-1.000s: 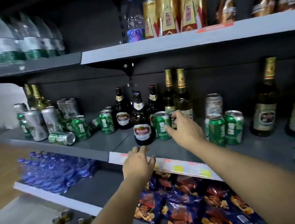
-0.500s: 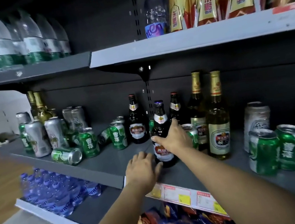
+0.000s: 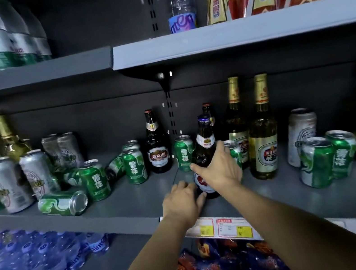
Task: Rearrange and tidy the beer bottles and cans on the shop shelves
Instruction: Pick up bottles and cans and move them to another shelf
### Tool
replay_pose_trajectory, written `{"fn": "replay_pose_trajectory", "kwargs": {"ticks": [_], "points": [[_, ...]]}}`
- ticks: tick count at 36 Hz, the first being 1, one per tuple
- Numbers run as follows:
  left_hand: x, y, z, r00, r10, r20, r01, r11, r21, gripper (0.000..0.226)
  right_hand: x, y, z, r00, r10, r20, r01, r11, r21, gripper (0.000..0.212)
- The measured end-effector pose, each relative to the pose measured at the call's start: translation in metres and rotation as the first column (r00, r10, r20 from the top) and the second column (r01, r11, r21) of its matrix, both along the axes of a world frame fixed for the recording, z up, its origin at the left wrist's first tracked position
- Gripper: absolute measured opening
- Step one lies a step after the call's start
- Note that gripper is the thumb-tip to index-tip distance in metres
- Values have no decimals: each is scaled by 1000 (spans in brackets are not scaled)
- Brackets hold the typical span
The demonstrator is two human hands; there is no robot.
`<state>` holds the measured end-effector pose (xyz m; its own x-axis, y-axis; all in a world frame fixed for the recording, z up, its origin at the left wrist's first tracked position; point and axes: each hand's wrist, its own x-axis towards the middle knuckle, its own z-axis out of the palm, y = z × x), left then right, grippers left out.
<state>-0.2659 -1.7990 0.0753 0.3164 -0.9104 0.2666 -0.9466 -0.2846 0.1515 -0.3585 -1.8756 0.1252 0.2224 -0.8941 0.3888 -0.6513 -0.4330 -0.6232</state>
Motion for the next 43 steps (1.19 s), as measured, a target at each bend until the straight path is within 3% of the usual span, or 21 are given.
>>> {"fn": "replay_pose_trajectory", "kwargs": {"ticks": [8,20,29,37,43], "points": [[-31,1,7,980,-199,-15,198,980,-32,40,-57,29,14,988,-140,70,149,978,-148,75],[-163,-17,10,846,-533,6,533,846,15,47,-220,53,6,849,-522,86,528,846,-77,64],[-310,-34,2,693,-721,12,721,692,36,44,-381,80,-6,661,-745,83,750,658,-64,61],[-477,-32,3,548,-836,-6,836,548,43,43,-546,112,-9,531,-847,37,847,528,-60,63],[-594,-33,3,490,-872,-18,871,489,45,42,-657,125,-11,468,-883,13,883,467,-47,70]]}}
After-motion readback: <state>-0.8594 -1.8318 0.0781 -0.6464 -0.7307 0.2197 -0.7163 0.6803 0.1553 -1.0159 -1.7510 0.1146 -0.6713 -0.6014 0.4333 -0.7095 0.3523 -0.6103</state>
